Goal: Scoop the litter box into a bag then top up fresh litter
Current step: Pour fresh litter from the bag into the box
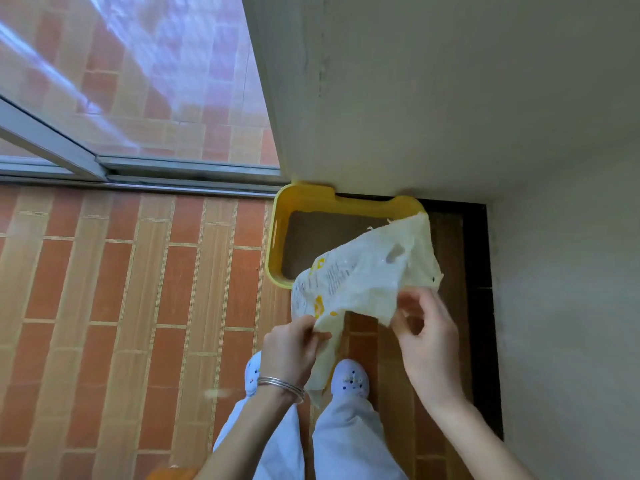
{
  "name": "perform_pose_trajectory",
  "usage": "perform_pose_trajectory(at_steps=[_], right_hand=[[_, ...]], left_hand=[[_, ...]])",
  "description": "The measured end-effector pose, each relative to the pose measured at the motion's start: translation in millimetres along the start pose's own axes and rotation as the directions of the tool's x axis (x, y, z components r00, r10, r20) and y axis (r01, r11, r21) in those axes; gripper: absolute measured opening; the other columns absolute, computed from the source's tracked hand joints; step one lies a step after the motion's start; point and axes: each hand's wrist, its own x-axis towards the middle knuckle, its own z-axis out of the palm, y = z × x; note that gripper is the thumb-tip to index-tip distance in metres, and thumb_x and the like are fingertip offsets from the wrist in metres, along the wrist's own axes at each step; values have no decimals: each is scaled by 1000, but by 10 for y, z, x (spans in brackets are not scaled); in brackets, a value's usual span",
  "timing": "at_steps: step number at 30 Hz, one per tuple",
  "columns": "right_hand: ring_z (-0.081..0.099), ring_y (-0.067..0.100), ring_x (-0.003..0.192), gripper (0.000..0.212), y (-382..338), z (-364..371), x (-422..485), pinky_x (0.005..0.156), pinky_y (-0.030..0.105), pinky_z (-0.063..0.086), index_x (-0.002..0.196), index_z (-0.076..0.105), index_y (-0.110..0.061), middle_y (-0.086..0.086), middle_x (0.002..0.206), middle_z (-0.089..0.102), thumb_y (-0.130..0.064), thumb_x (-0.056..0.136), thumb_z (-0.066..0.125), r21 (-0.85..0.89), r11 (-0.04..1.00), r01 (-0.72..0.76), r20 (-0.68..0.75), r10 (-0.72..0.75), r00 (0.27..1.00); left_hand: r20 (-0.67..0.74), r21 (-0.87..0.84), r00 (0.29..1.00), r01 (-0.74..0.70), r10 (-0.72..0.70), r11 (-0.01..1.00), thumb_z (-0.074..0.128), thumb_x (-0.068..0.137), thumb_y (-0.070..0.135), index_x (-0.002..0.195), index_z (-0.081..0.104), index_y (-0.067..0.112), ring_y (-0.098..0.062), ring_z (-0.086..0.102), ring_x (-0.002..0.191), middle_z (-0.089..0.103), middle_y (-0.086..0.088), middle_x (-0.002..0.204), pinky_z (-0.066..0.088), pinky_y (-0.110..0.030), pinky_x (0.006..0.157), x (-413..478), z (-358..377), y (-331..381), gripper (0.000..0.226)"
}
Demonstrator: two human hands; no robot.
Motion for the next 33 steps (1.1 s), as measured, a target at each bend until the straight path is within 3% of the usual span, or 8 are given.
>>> perform_pose_trajectory(at_steps=[3,7,11,14,17,21,25,33], right_hand=[[60,7,86,35,461,311,-189,74,10,44,89,52,-39,-9,90,62,-7,83,66,49,984,-170,51,167,985],[62,13,90,23,691,624,-268,78,16,48,96,53,-13,1,92,63,-4,80,68,178,916,-359,16,362,932],[57,11,101,42,798,967,-363,88,29,47,108,55,-13,-1,108,59,-19,73,78,14,874,-485,291,461,838],[50,14,109,64,885,1176,-425,94,32,43,122,49,-11,-4,115,49,-27,68,80,-119,882,-456,411,462,786],[55,18,101,49,1002,1268,-418,86,32,45,116,56,-9,0,109,56,-23,73,76,-163,872,-461,313,489,814],[64,24,87,9,1107,1330,-338,73,40,52,89,66,-15,4,90,69,-20,82,66,-257,855,-450,200,503,841],[63,22,79,8,1038,1338,-322,65,35,48,82,66,-15,1,83,70,-24,83,66,-286,868,-405,220,471,854],[53,14,65,15,829,1215,-606,57,22,36,68,62,-20,-8,65,59,-25,78,72,-208,873,-441,217,481,849]], left_hand=[[11,-100,999,44,-43,994,57,69,41,66,63,7,-33,60,60,63,-7,56,47,-40,53,138,7,-36,34],[47,-146,998,59,-53,987,56,66,46,75,71,12,-27,66,69,70,-5,67,50,-41,62,328,-83,-49,38],[167,-300,976,187,-142,935,64,62,48,66,71,22,-24,68,62,70,-2,64,56,-44,62,348,-96,-119,27],[213,-431,945,318,-247,845,78,68,16,59,69,26,-32,68,63,70,-11,64,56,-50,64,414,-110,-71,16],[277,-502,930,355,-242,789,75,71,0,64,69,14,-36,66,66,69,-22,71,56,-51,68,466,-159,-35,18],[307,-555,923,370,-230,745,74,72,-1,64,69,15,-30,65,67,69,-14,67,58,-42,66,501,-195,-74,19],[290,-593,929,364,-231,718,76,72,1,64,69,16,-14,62,56,67,5,55,57,-27,57,517,-238,-121,18],[259,-641,946,321,-197,697,77,69,1,62,69,15,-10,60,53,66,2,56,53,-21,54,336,-346,-94,18]])
